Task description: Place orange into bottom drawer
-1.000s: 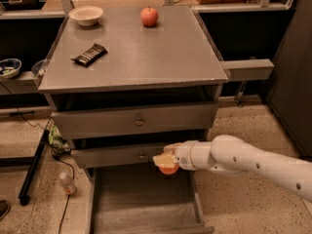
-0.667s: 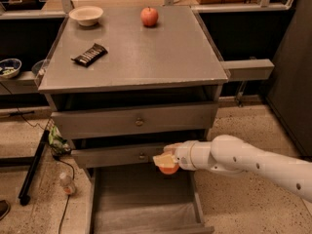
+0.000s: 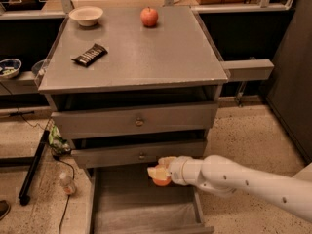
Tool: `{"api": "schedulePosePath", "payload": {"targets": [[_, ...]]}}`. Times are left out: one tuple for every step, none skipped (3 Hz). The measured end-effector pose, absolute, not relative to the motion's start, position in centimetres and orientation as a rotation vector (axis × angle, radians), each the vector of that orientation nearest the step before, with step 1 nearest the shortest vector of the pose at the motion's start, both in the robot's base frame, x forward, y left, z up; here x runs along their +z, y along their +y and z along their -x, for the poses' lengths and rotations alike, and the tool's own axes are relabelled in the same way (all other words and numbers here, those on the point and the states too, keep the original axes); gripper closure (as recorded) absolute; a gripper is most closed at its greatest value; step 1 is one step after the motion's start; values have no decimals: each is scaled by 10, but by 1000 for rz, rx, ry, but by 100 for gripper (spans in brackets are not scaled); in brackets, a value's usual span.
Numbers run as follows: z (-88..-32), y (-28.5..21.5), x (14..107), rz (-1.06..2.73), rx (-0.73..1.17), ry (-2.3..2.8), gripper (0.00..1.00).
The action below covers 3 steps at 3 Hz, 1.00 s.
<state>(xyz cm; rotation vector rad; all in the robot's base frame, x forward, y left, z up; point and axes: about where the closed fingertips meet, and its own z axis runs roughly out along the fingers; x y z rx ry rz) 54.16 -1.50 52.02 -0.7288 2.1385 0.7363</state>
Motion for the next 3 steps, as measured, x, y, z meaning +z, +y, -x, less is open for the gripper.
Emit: {"api": "schedulePosePath", "payload": {"targets": [[-539, -7, 481, 654, 771, 2160, 100], [-539, -7, 478, 653, 764, 2156, 100], [-541, -3, 465, 644, 723, 2137, 100]]}}
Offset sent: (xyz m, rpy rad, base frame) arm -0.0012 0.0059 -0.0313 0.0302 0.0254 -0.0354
